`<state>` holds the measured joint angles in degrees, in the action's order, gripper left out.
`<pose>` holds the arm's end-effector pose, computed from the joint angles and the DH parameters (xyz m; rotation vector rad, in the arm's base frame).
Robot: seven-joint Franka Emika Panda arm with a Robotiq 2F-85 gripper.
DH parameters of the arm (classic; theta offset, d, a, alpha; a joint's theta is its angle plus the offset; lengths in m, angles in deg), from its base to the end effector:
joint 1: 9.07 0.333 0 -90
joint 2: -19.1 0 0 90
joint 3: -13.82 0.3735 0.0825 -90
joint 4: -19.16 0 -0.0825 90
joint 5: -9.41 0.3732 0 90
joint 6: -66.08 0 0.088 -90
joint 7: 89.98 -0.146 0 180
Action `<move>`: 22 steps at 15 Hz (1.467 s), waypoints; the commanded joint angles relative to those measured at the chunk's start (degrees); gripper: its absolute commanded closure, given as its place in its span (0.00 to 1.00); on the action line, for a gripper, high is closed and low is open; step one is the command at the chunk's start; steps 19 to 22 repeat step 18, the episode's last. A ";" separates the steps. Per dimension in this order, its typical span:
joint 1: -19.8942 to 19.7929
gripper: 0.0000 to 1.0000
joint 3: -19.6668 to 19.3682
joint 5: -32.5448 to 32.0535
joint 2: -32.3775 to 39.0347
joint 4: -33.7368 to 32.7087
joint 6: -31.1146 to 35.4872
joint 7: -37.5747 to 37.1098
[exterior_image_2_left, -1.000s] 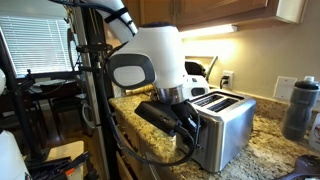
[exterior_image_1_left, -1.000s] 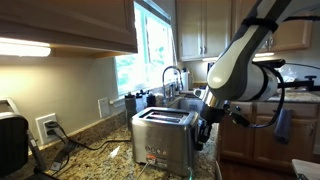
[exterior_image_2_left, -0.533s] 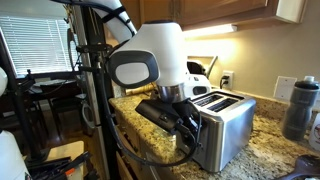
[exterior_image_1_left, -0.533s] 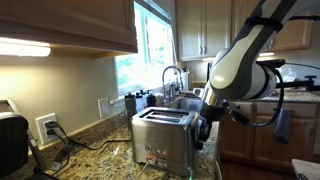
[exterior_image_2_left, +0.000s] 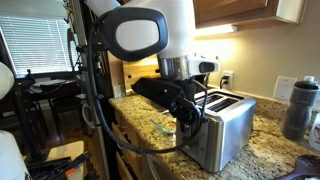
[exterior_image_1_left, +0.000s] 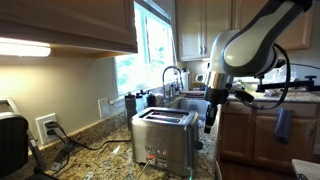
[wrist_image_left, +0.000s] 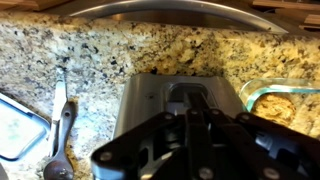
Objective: Put the slice of bread on the left side of the toaster and push the lever down
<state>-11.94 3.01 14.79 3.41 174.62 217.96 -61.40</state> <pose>0.3880 -0.0937 0.3570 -3.0851 -0.2837 -0.3546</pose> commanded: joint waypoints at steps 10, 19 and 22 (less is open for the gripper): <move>-1.81 0.22 4.14 -10.78 -9.89 -9.29 -27.10 -12.43; -0.64 0.00 3.42 -10.04 -8.28 -11.15 -29.08 -11.39; -0.64 0.00 3.42 -10.04 -8.28 -11.15 -29.08 -11.39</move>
